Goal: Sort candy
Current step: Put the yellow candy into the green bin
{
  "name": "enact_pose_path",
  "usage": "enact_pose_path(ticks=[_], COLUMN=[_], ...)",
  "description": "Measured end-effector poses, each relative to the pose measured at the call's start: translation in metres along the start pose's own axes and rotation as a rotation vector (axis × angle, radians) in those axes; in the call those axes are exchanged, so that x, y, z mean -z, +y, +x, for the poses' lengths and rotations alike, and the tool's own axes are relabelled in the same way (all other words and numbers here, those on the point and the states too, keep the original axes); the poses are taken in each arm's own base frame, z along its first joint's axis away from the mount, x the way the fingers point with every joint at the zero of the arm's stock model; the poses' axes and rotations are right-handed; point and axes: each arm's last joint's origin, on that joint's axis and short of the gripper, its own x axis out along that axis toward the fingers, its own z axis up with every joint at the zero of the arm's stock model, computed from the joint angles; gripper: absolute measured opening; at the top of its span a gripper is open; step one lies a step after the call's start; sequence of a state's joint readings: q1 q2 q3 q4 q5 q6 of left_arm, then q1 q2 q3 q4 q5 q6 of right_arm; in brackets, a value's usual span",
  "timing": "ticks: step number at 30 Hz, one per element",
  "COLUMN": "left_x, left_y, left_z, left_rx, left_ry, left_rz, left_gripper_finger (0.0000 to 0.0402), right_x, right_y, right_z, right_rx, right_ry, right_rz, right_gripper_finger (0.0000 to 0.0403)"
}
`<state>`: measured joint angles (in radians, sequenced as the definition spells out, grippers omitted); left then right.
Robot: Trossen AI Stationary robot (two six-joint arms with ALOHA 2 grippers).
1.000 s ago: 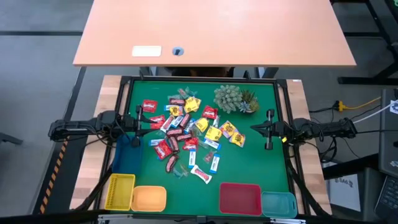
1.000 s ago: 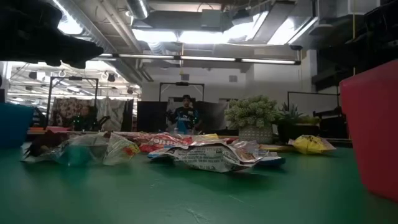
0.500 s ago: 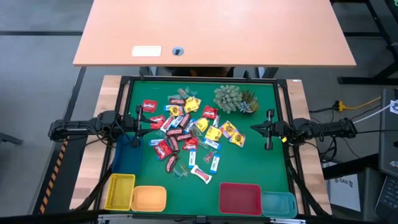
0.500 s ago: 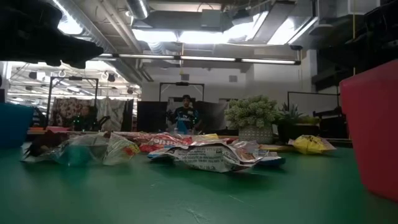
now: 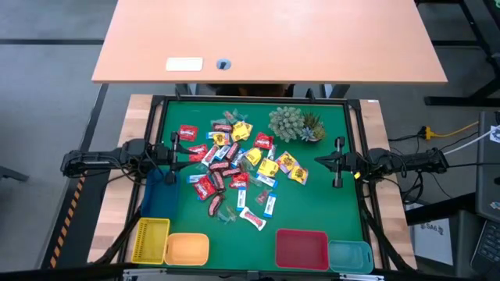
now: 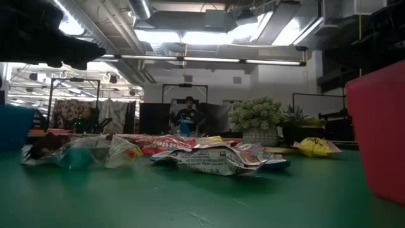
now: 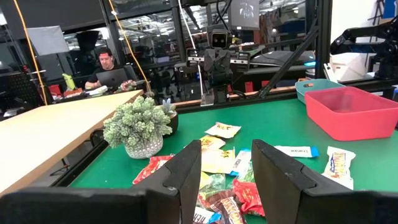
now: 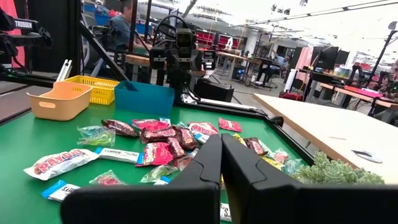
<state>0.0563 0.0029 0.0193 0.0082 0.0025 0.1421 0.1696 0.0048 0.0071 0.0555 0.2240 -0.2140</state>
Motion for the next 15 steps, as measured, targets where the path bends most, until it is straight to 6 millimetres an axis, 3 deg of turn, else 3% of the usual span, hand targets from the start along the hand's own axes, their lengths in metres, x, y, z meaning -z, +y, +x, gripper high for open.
enact_pose_path(ticks=[15], left_x=[0.0000], left_y=[0.0000], left_z=[0.0000], left_rx=[-0.001], left_ry=[0.000], left_rz=[0.000], left_gripper_finger=[0.0128], right_x=[-0.0007], right_y=[0.0017], right_z=[-0.0001], right_rx=[-0.060], right_ry=[-0.007], right_rz=[0.310], right_gripper_finger=[0.0008])
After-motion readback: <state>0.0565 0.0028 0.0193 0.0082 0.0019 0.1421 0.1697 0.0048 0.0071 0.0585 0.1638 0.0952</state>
